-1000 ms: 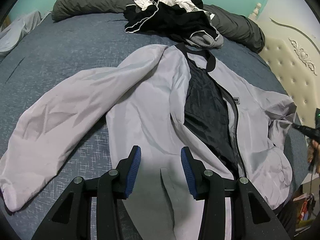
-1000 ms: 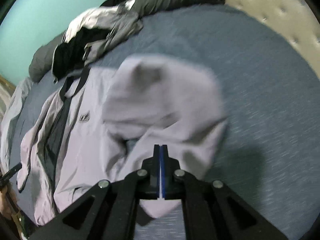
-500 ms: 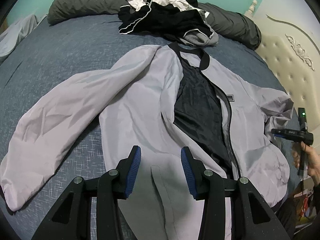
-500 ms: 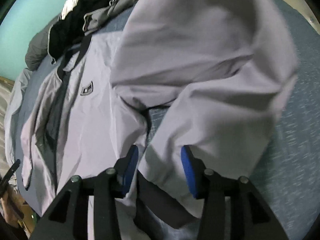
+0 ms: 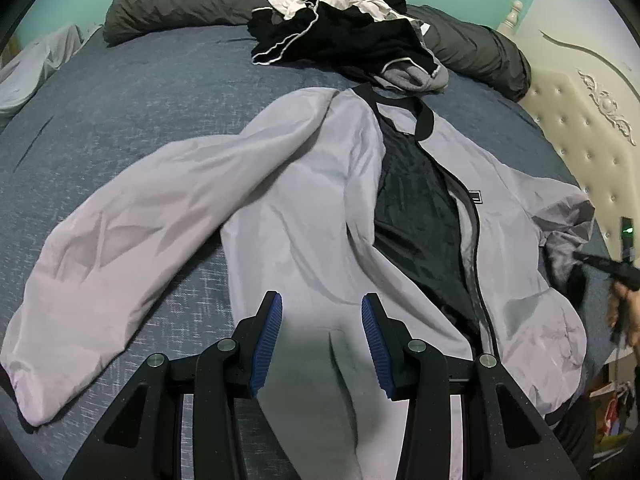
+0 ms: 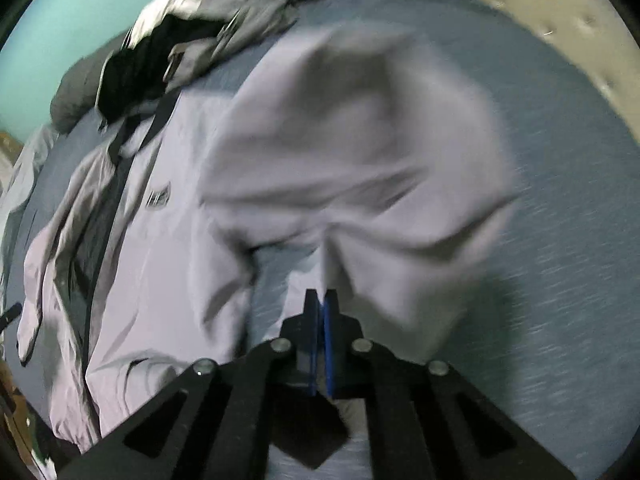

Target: Fold clothes

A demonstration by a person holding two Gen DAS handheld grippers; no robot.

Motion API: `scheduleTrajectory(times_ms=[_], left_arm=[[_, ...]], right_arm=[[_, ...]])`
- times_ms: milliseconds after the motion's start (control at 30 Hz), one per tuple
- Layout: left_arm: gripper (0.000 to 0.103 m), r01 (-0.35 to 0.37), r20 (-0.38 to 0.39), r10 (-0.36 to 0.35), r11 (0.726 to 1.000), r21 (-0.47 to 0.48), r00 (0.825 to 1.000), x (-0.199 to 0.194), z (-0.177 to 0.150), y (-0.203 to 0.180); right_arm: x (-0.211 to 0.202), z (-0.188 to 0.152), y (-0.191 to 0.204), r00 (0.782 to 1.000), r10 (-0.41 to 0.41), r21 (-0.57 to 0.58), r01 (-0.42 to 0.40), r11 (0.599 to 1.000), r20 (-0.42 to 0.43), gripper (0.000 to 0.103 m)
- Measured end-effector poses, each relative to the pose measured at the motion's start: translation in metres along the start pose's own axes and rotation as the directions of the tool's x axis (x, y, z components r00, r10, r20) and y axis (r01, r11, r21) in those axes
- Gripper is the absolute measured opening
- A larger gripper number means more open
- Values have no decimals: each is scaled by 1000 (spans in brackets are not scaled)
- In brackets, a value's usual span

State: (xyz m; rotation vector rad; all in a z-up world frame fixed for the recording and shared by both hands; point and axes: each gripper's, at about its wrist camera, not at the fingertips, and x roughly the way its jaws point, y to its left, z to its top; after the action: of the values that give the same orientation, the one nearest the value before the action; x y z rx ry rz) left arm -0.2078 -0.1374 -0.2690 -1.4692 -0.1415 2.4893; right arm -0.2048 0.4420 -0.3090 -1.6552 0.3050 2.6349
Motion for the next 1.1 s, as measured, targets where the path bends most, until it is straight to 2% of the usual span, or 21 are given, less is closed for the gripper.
scheduleTrajectory(times_ms=[200,333,467,600,700,733,800,867,900,933,1100], left_arm=[[45,-8,3,8,1000,-3,1000,-4,11,7],[45,-27,0,27,1000,2,1000,-4,23,11],[45,-37,1,37,999,8,999,0,40,12],[45,-47,-7,47,998,28,999,10,62,10],[46,-47,-14,47,998,38,999,24,82,6],[48,-44,-16,44,998,34,999,29,89,6],[50,-35,-18,36,999,18,999,38,102,5],[51,-29,-22,29,999,22,999,48,115,3],[51,-33,-25,34,999,34,999,54,122,1],[51,-38,-27,39,998,48,999,60,128,-2],[53,-27,-51,31,997,73,998,99,160,-11]], right_arm=[[-49,24,-91,984,-161,85,155,984,72,2],[-63,35,-136,946,-316,118,307,944,72,3],[-69,46,-165,914,-403,188,386,903,57,6],[-80,62,-152,910,-394,181,369,912,128,6],[-74,78,-115,928,-325,107,309,945,184,7],[-72,83,-101,924,-326,79,317,945,198,8],[-71,95,-77,888,-402,51,401,915,225,9],[-78,105,-70,856,-438,74,435,897,275,11],[-77,109,-70,851,-441,79,437,896,286,13],[-73,114,-70,860,-427,75,424,903,281,14],[-36,135,-48,942,-234,47,229,972,242,15]])
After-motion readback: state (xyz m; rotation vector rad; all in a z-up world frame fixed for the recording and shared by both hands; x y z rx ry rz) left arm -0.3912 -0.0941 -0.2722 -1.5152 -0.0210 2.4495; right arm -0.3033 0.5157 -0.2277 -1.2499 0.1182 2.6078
